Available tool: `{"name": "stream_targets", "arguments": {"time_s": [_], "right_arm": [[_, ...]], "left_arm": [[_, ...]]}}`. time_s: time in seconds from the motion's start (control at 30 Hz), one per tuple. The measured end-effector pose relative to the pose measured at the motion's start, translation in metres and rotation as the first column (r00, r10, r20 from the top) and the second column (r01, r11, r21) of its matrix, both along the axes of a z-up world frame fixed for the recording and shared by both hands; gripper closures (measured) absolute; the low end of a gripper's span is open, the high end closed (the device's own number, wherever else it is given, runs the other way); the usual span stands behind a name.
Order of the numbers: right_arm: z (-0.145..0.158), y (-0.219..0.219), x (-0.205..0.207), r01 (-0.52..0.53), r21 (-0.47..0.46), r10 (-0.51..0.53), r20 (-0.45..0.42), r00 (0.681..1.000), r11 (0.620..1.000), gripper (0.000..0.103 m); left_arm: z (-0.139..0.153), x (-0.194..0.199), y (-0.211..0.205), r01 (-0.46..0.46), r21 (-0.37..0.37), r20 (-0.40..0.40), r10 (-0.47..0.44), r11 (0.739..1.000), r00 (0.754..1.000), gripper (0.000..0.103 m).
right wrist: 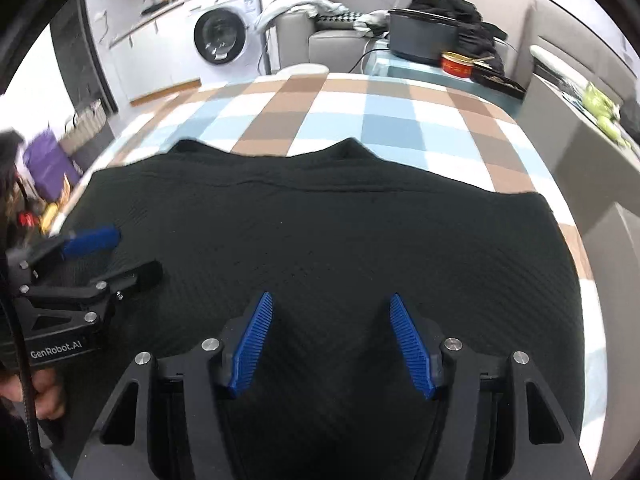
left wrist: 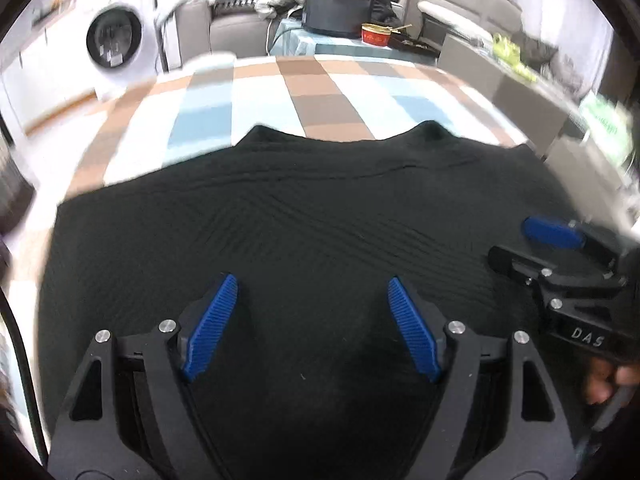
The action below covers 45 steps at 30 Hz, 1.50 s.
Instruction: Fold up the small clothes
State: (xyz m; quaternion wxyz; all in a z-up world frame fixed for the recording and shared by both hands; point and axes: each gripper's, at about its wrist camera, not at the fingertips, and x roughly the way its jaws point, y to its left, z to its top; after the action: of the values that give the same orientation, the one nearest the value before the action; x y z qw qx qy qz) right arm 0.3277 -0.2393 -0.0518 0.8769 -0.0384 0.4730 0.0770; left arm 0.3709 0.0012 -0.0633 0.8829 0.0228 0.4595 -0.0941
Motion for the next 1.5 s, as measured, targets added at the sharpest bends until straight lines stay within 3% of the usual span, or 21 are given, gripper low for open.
{"name": "stream_targets", "arguments": {"time_s": [0.1, 0.2, 0.33, 0.4, 0.53, 0.7, 0.77, 0.87, 1.0, 1.1, 1.23, 1.33, 1.5], "right_arm": [[-0.002, -0.017, 0.005, 0.052, -0.051, -0.051, 0.022, 0.998, 0.997, 0.037], [-0.001, -0.062, 0.008, 0.194, -0.066, -0.191, 0.039, 0.981, 0.979, 0.035], [0.003, -0.087, 0.008, 0.282, -0.088, -0.279, 0.044, 0.959, 0.955, 0.034], [0.006, -0.085, 0.008, 0.267, -0.044, -0.266, 0.041, 0.963, 0.963, 0.034], [0.013, -0.057, 0.015, 0.169, 0.001, -0.168, 0.049, 0.985, 0.986, 0.034], [0.003, -0.019, 0.033, 0.072, -0.005, -0.072, 0.013, 0.997, 0.997, 0.034], [-0.002, -0.022, 0.037, 0.075, -0.035, -0.075, 0.005, 0.997, 0.997, 0.034], [-0.004, -0.051, 0.037, 0.172, -0.105, -0.169, 0.036, 0.985, 0.979, 0.035], [-0.001, -0.084, 0.019, 0.265, -0.109, -0.262, 0.041, 0.964, 0.958, 0.034], [0.005, -0.086, -0.005, 0.260, -0.069, -0.259, 0.029, 0.966, 0.963, 0.034], [0.010, -0.048, -0.055, 0.155, 0.012, -0.155, 0.017, 0.988, 0.988, 0.034], [0.005, -0.008, -0.090, 0.056, 0.019, -0.056, 0.000, 0.998, 0.998, 0.034], [-0.001, 0.033, -0.143, -0.002, -0.042, 0.004, 0.031, 1.000, 0.999, 0.034]], "left_arm": [[0.000, 0.003, 0.012, -0.039, 0.015, -0.001, 0.039, 0.999, 0.999, 0.027], [-0.002, 0.010, 0.047, -0.149, 0.046, -0.004, 0.150, 0.988, 0.989, 0.027], [0.002, 0.005, 0.076, -0.187, -0.007, -0.013, 0.186, 0.982, 0.982, 0.027], [0.004, 0.006, 0.071, -0.192, 0.008, -0.006, 0.192, 0.981, 0.981, 0.027], [0.005, 0.020, 0.039, -0.096, -0.062, -0.002, 0.096, 0.993, 0.995, 0.027], [-0.007, 0.040, 0.009, -0.043, -0.001, -0.009, 0.043, 0.999, 0.999, 0.025], [-0.007, 0.043, 0.016, -0.052, -0.007, -0.010, 0.052, 0.999, 0.999, 0.025], [-0.007, 0.040, 0.047, -0.173, 0.018, -0.012, 0.173, 0.985, 0.985, 0.020], [0.002, 0.016, 0.073, -0.203, -0.008, -0.013, 0.203, 0.979, 0.979, 0.024], [0.013, -0.013, 0.077, -0.207, -0.012, -0.002, 0.207, 0.978, 0.978, 0.024], [0.024, -0.067, 0.063, -0.162, -0.072, 0.004, 0.163, 0.984, 0.987, 0.024], [0.022, -0.106, 0.043, -0.114, -0.079, -0.002, 0.114, 0.990, 0.993, 0.024], [0.007, -0.149, 0.036, -0.110, 0.002, -0.049, 0.110, 0.994, 0.993, 0.024]]}}
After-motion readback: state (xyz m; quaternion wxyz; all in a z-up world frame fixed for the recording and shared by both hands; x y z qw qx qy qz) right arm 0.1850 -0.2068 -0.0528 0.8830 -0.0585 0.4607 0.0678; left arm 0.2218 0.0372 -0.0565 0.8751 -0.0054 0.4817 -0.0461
